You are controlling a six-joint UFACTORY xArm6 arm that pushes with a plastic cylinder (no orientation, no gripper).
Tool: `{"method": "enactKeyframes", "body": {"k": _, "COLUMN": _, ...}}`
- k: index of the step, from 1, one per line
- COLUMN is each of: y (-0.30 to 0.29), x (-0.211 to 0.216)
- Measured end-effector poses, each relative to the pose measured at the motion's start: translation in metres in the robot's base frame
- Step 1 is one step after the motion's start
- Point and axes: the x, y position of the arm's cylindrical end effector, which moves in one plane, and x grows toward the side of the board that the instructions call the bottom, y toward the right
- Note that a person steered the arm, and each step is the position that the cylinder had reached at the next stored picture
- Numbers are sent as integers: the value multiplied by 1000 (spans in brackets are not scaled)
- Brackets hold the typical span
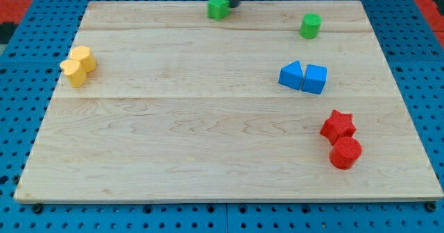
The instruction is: Move the green blocks to the top center of the board
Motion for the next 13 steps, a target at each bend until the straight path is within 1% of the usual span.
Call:
{"method": "enactKeyframes", "body": {"k": 1, "y": -10, "x": 25}}
{"method": "enactKeyframes", "body": {"k": 2, "y": 17, "x": 67}}
{"method": "enactKeyframes", "body": {"k": 3, "y": -40, "x": 91}}
{"method": "enactKeyframes", "body": {"k": 4, "y": -119, "x": 69}}
{"method": "enactKeyframes", "body": {"k": 5, "y": -140, "x": 1}}
{"method": "enactKeyframes", "body": {"k": 6, "y": -106, "x": -2}}
{"method": "enactKeyframes", "body": {"k": 7, "y": -50, "x": 2}}
{"method": "enactKeyframes", "body": {"k": 9, "y": -49, "x": 23}}
{"method": "enactKeyframes", "body": {"k": 10, "y": -60, "x": 45}}
{"method": "enactKeyframes", "body": {"k": 11, "y": -19, "x": 103}}
{"method": "enactKeyframes", "body": {"k": 13, "y": 186, "x": 117}}
